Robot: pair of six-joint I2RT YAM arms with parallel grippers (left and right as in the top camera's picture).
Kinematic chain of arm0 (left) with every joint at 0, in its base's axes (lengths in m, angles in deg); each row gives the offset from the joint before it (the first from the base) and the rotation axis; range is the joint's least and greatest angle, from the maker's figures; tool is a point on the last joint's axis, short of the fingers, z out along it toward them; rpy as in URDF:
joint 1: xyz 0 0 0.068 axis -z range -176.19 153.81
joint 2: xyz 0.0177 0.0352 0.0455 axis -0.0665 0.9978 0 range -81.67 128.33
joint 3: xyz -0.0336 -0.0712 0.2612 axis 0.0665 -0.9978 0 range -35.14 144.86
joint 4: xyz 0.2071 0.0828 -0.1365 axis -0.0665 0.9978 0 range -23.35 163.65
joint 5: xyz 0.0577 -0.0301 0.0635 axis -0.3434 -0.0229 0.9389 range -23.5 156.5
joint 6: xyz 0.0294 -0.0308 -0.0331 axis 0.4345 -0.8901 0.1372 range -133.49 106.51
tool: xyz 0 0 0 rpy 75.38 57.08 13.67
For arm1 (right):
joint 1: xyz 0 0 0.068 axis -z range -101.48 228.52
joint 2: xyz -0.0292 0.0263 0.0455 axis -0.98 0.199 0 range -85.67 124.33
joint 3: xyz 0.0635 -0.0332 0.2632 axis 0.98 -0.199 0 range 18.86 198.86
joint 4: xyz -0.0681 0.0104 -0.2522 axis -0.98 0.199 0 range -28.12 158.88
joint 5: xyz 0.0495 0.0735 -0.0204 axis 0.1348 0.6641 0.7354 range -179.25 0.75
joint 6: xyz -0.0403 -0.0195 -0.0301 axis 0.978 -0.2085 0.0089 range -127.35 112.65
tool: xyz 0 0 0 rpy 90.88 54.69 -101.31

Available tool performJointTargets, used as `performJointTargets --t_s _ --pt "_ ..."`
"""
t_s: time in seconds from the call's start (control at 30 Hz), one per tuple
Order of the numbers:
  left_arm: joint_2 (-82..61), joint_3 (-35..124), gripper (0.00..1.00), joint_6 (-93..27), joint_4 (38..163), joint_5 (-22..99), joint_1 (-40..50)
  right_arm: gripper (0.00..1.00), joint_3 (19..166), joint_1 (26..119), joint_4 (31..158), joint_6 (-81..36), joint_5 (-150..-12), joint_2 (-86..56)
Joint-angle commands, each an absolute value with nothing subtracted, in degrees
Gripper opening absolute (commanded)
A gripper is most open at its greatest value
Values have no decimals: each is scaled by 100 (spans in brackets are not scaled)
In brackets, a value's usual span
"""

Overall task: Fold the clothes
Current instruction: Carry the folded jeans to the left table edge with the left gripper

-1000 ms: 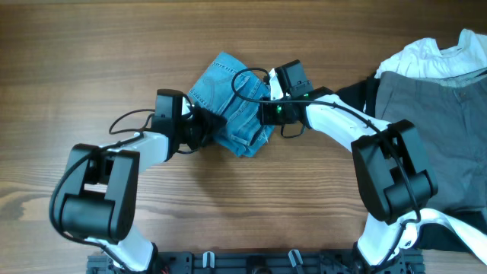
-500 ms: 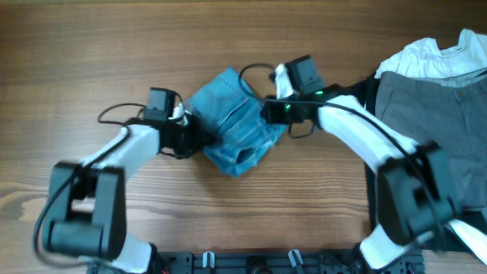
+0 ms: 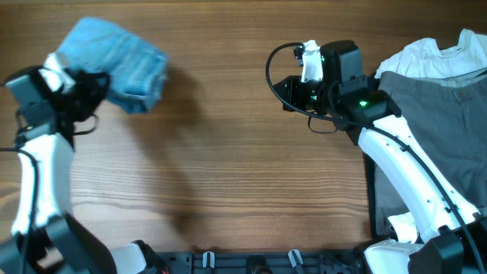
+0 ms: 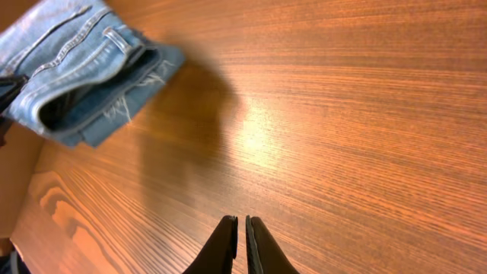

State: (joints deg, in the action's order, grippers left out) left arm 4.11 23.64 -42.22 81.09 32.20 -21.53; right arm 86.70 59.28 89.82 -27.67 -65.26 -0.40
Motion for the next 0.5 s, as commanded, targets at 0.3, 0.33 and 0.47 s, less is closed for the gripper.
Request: performJointTargets --t_s 0.3,0.33,0.47 --pt "2317 2441 11 -3363 8087 3124 -3436 9 8678 5910 9233 -2684 -6502 -2" --pt "2315 2441 11 -3363 8083 3281 -3515 9 8678 5910 9236 -2688 -6502 -2" --pt "2310 2441 5 -3418 7886 3469 -3799 9 8678 5910 9236 -2690 -6548 -2"
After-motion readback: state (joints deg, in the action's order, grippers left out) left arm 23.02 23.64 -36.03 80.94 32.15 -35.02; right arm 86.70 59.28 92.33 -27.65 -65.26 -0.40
